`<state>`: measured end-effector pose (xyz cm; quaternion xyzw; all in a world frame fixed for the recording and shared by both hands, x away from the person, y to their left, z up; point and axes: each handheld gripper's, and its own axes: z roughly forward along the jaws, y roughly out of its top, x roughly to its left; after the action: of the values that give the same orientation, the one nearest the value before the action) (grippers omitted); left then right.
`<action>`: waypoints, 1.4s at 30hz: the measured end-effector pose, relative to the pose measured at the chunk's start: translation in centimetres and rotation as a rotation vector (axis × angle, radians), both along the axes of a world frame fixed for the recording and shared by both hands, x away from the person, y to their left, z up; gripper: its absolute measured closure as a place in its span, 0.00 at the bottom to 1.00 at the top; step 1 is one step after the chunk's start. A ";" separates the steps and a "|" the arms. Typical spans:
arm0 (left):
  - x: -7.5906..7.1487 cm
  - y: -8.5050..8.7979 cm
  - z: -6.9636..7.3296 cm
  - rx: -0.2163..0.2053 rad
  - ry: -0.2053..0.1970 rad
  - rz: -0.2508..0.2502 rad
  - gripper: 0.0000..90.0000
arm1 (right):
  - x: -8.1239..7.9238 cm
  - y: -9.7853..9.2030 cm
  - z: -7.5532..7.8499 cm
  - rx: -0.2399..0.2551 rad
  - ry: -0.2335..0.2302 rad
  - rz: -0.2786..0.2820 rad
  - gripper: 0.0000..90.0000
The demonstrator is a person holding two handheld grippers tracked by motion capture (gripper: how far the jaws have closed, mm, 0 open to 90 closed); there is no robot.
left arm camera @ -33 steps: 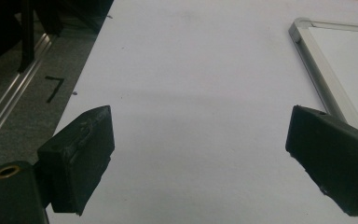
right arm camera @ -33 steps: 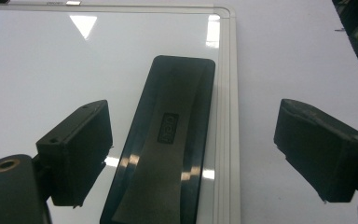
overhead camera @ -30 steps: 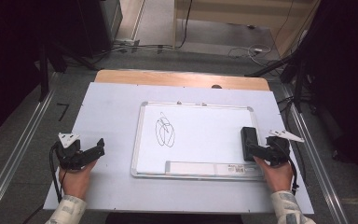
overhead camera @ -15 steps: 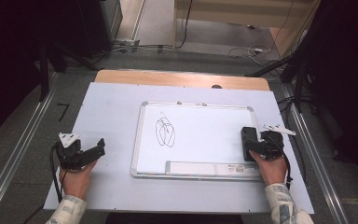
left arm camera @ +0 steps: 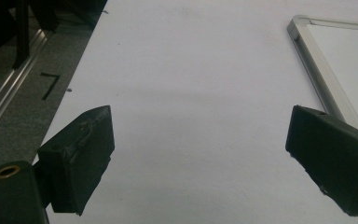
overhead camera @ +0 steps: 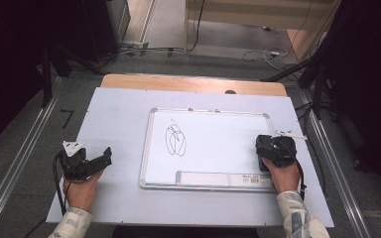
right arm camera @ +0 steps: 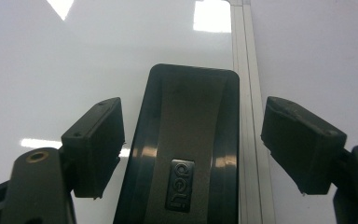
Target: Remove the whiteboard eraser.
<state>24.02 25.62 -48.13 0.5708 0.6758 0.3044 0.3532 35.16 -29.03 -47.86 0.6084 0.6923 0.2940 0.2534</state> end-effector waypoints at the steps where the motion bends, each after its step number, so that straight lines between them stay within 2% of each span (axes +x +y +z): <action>1: 0.0 0.0 0.0 0.000 0.000 0.000 0.09 | 0.1 0.0 -0.1 -0.001 0.005 -0.002 0.21; 10: 0.0 0.1 0.0 -0.002 0.000 0.000 0.09 | 0.4 0.3 -0.7 -0.042 0.052 -0.014 0.22; 18: 0.0 0.0 0.0 -0.004 0.004 0.000 0.09 | 0.4 0.2 -0.8 -0.004 0.075 0.006 0.32; 30: 0.0 0.0 -0.1 -0.007 0.007 0.002 0.09 | 0.3 0.2 -0.8 0.012 0.070 0.022 0.37; 42: 0.0 0.1 -0.1 -0.018 0.009 0.001 0.09 | 0.0 0.5 -0.6 -0.031 0.049 0.031 0.41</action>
<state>24.06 25.75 -48.18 0.5688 0.6802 0.2959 0.3553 35.19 -28.53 -48.46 0.6007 0.7120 0.2722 0.2412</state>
